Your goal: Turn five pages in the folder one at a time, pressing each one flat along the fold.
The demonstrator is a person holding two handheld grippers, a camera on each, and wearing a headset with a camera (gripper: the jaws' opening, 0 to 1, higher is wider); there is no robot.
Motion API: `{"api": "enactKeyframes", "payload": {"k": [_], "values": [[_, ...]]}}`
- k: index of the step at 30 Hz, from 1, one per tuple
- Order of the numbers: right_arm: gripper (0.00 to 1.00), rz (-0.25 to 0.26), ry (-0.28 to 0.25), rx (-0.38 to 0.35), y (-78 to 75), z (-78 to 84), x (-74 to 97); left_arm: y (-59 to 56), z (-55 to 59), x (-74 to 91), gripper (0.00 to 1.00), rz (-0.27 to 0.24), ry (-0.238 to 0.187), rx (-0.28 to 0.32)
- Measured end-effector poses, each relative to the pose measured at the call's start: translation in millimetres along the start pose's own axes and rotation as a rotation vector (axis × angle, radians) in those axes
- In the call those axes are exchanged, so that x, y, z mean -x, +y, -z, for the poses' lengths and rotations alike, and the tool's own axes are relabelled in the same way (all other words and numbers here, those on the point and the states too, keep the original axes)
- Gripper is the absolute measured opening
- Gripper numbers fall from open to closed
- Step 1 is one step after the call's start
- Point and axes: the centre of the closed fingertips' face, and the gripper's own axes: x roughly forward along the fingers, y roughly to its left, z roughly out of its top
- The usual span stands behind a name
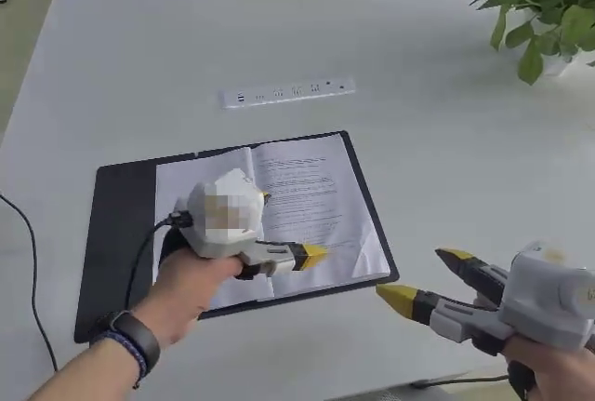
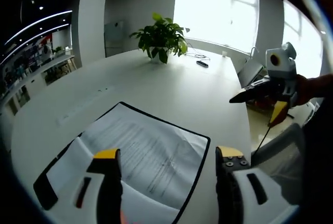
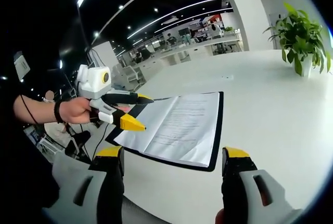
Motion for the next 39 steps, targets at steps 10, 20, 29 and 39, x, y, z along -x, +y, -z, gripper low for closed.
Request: {"api": "enactKeyframes", "payload": {"k": [10, 20, 29, 39], "values": [[0.76, -0.001, 0.015, -0.005, -5.6, 1.9, -3.3, -13.9, 8.4, -55.3, 0.74, 0.041, 0.040, -0.001], [0.75, -0.018, 0.053, -0.005, -7.4, 13.8, -4.1, -26.1, 35.3, -104.1, 0.74, -0.006, 0.122, 0.023], [0.74, -0.013, 0.056, -0.041, -22.1, 15.1, -1.2, -25.5, 43.1, -122.8, 0.75, -0.050, 0.123, 0.012], [0.72, -0.035, 0.076, -0.037, -21.1, 19.0, -10.7, -22.6, 46.7, -122.5, 0.71, -0.072, 0.111, -0.046]]}}
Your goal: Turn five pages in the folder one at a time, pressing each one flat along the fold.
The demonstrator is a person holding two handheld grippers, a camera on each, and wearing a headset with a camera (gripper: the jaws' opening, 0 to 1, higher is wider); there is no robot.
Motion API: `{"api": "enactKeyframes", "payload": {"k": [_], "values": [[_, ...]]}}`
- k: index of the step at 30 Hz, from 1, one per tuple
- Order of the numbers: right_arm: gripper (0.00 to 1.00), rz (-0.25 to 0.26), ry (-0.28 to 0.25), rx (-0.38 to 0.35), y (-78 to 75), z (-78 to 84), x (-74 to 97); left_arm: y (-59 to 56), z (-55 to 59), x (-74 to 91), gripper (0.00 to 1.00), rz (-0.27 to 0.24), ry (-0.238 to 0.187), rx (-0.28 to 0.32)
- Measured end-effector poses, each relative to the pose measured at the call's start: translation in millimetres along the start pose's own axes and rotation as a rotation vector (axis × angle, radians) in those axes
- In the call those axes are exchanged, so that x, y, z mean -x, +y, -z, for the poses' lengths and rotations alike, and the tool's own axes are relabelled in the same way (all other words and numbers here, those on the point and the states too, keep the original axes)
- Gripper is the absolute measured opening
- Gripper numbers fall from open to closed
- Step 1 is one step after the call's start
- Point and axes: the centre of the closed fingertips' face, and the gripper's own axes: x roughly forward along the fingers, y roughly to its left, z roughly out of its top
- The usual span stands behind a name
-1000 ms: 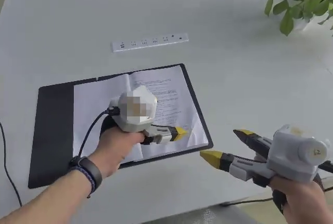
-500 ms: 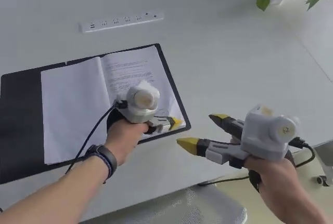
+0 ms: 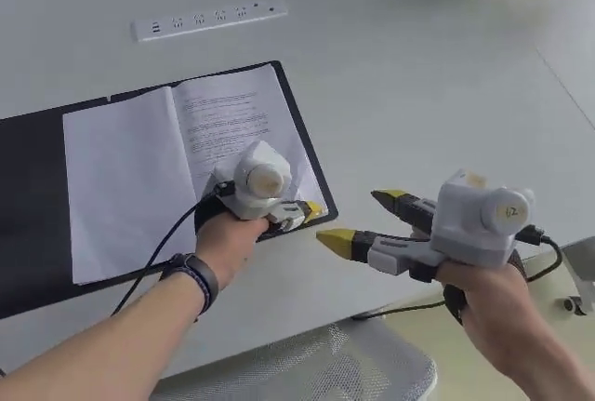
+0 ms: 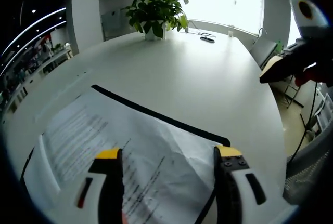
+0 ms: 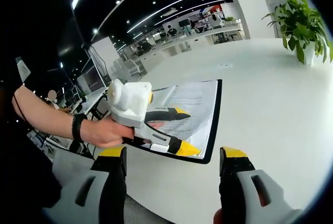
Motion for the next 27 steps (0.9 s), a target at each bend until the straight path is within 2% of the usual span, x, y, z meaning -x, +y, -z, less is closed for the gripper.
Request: {"api": "enactKeyframes", "payload": {"k": [5, 15, 21, 27], "values": [[0.71, -0.007, 0.007, 0.002, 0.1, 1.5, -2.2, 6.1, 0.3, 2.3, 0.65, 0.009, -0.032, 0.005], [0.68, -0.006, 0.000, -0.017, -8.3, 1.7, -4.3, 7.1, 0.1, 1.1, 0.62, 0.011, -0.035, -0.005], [0.67, -0.020, 0.002, -0.011, -15.0, -2.1, -14.7, 8.9, -0.3, 2.5, 0.60, 0.011, -0.043, -0.002], [0.64, -0.054, -0.017, -0.026, -23.1, -13.2, -31.6, 10.2, -0.3, 2.6, 0.58, 0.011, -0.051, 0.004]]}}
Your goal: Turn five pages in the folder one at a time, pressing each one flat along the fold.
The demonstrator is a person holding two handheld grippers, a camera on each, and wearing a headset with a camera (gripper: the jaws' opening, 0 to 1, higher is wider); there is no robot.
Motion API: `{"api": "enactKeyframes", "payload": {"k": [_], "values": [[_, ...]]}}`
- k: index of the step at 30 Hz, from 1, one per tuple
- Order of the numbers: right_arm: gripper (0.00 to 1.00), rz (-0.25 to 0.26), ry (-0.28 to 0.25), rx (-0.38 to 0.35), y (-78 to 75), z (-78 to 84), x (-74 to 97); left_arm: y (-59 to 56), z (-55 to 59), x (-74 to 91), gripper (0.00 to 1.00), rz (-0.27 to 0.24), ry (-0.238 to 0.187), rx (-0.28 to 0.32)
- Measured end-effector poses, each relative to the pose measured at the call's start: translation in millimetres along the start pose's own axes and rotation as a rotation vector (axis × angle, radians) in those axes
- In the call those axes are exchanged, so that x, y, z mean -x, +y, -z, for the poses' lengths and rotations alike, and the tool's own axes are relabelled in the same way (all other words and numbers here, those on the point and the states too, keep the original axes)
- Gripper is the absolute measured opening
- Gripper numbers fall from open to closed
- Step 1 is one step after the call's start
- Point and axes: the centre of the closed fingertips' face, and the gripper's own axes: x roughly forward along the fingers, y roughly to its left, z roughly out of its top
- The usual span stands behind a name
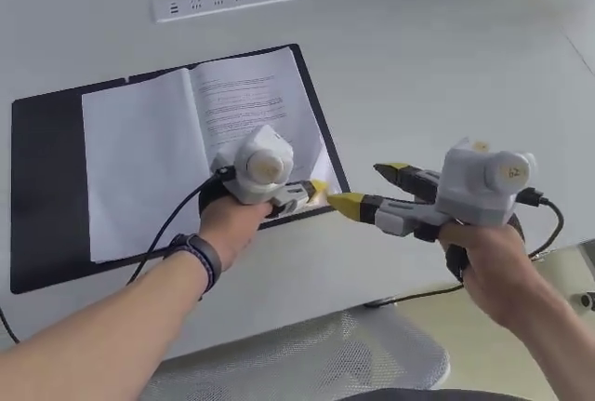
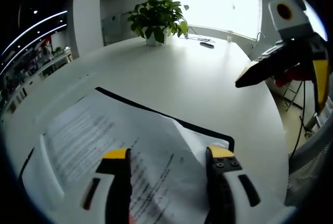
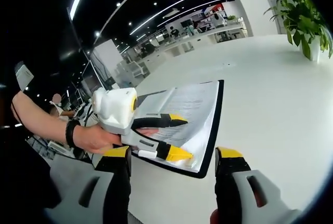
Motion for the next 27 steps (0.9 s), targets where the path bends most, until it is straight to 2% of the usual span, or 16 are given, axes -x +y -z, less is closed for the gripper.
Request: {"api": "enactKeyframes", "payload": {"k": [6, 11, 17, 18, 21, 27], "values": [[0.60, -0.038, 0.005, 0.004, -8.4, -9.0, -23.8, 0.6, 0.0, -0.4, 0.57, -0.002, -0.002, 0.002], [0.55, -0.072, 0.006, -0.020, -16.5, -13.6, -43.9, 0.5, 0.0, -0.5, 0.57, -0.001, -0.002, 0.002], [0.51, -0.086, -0.008, -0.062, -21.6, -16.6, -54.8, 0.8, 0.1, -0.4, 0.57, -0.003, -0.003, 0.006], [0.49, -0.089, -0.014, -0.087, -22.7, -16.3, -58.5, 0.7, 0.1, -0.4, 0.57, -0.004, -0.003, 0.007], [0.46, -0.089, 0.003, -0.108, -26.4, -10.5, -65.8, 0.9, -0.4, -0.1, 0.57, -0.007, -0.003, 0.011], [0.43, -0.100, 0.010, -0.138, -18.7, -8.6, -74.4, 1.1, -0.7, 0.0, 0.57, -0.006, 0.001, 0.011]]}}
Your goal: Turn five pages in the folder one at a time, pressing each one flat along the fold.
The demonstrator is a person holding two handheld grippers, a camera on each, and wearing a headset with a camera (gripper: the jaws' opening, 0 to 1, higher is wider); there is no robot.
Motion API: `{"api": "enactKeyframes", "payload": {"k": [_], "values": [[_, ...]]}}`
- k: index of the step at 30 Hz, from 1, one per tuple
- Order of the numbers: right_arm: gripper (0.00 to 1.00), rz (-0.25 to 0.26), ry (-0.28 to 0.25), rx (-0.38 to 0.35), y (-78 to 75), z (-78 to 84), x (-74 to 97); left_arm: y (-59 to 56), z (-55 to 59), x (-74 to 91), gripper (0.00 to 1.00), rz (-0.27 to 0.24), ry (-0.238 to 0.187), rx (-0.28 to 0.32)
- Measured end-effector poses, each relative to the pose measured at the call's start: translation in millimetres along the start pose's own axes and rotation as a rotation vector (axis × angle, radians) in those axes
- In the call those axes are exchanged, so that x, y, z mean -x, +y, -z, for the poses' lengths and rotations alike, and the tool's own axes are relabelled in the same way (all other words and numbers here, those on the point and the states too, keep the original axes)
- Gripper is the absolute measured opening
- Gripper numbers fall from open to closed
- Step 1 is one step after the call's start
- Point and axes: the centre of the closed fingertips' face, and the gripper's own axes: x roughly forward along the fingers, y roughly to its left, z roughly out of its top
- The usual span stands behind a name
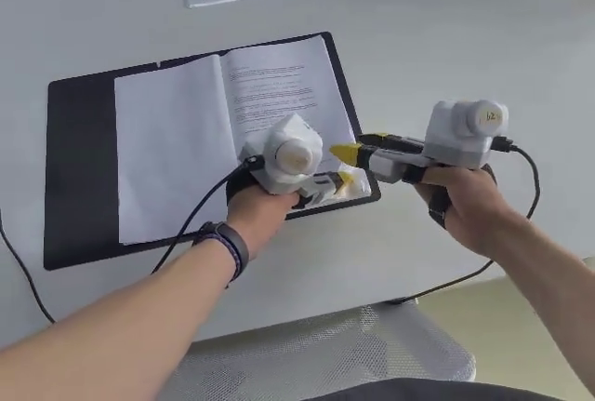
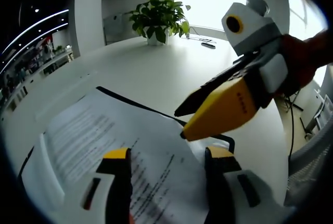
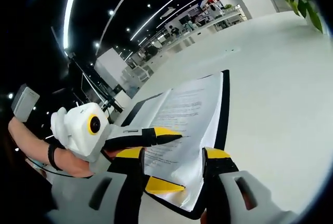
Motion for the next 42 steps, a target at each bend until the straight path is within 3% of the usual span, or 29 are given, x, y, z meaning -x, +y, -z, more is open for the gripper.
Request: {"api": "enactKeyframes", "payload": {"k": [12, 16, 22, 28, 38, 40, 42], "values": [[0.38, -0.021, 0.024, -0.016, 0.6, -0.5, -6.1, 0.1, -0.1, -0.5, 0.57, -0.001, -0.001, 0.004], [0.33, -0.033, 0.019, -0.063, -3.2, 2.1, -7.7, 0.2, -0.2, -0.5, 0.57, -0.002, -0.001, 0.006], [0.16, -0.014, -0.002, -0.113, -14.6, 5.0, -5.5, 0.3, -0.5, -0.7, 0.57, -0.003, -0.001, 0.014], [0.06, 0.008, 0.004, -0.127, -18.9, 7.3, -4.9, -0.5, -1.8, 0.2, 0.57, 0.000, -0.003, 0.023], [0.04, 0.015, -0.008, -0.172, -17.8, 10.3, -4.5, -2.6, -2.4, 0.5, 0.60, 0.008, 0.002, 0.048], [0.01, 0.041, 0.000, -0.188, -22.8, 12.2, -4.1, -3.5, -4.5, 1.1, 0.61, 0.018, 0.006, 0.072], [0.00, 0.036, -0.004, -0.192, -21.3, 11.9, -4.6, -4.1, -5.9, 1.3, 0.64, 0.027, 0.011, 0.094]]}}
